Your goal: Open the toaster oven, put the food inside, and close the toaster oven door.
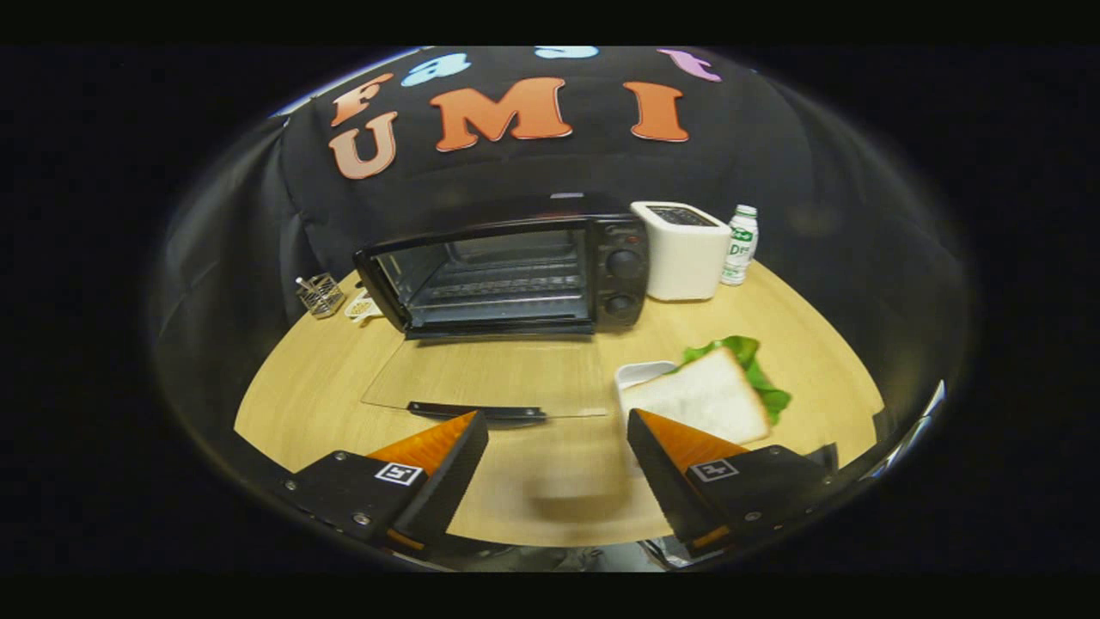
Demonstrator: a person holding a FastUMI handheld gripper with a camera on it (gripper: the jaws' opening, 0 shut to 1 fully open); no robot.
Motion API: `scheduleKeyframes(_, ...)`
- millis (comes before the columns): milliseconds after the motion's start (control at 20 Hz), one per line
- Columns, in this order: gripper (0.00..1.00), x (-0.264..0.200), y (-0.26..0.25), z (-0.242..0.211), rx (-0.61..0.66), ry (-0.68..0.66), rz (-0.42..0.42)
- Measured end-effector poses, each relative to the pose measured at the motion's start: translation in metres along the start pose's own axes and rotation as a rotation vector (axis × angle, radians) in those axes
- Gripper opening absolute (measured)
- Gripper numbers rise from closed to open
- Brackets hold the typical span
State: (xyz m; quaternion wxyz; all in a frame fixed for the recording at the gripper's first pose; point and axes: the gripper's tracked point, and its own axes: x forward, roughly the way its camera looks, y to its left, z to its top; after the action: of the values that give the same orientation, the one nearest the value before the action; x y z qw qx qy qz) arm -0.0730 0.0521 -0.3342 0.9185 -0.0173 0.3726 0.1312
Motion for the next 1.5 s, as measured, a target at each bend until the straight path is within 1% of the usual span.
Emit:
scheduleKeyframes(150,0.97,-0.014,-0.046,0.006,0.026,0.015,-0.003)
scheduleKeyframes(300,0.97,-0.018,-0.089,0.007,0.050,0.054,-0.008)
scheduleKeyframes(500,0.99,-0.007,-0.124,0.009,0.062,0.123,0.048)
scheduleKeyframes(600,0.99,0.006,-0.137,0.011,0.069,0.161,0.077)
scheduleKeyframes(800,0.99,0.035,-0.135,0.006,0.149,0.231,0.179)
scheduleKeyframes(950,0.97,0.051,-0.136,-0.001,0.148,0.302,0.219)
scheduleKeyframes(1000,0.90,0.054,-0.133,-0.003,0.153,0.328,0.241)
scheduleKeyframes(1100,0.85,0.060,-0.127,-0.006,0.159,0.367,0.286)
scheduleKeyframes(1150,0.83,0.063,-0.125,-0.008,0.152,0.388,0.295)
scheduleKeyframes(1200,0.76,0.063,-0.122,-0.011,0.149,0.410,0.309)
scheduleKeyframes(1250,0.71,0.065,-0.117,-0.011,0.151,0.421,0.323)
scheduleKeyframes(1300,0.62,0.064,-0.117,-0.009,0.159,0.423,0.331)
scheduleKeyframes(1450,0.47,0.058,-0.107,0.003,0.216,0.414,0.368)
scheduleKeyframes(1500,0.39,0.057,-0.106,0.005,0.218,0.408,0.362)
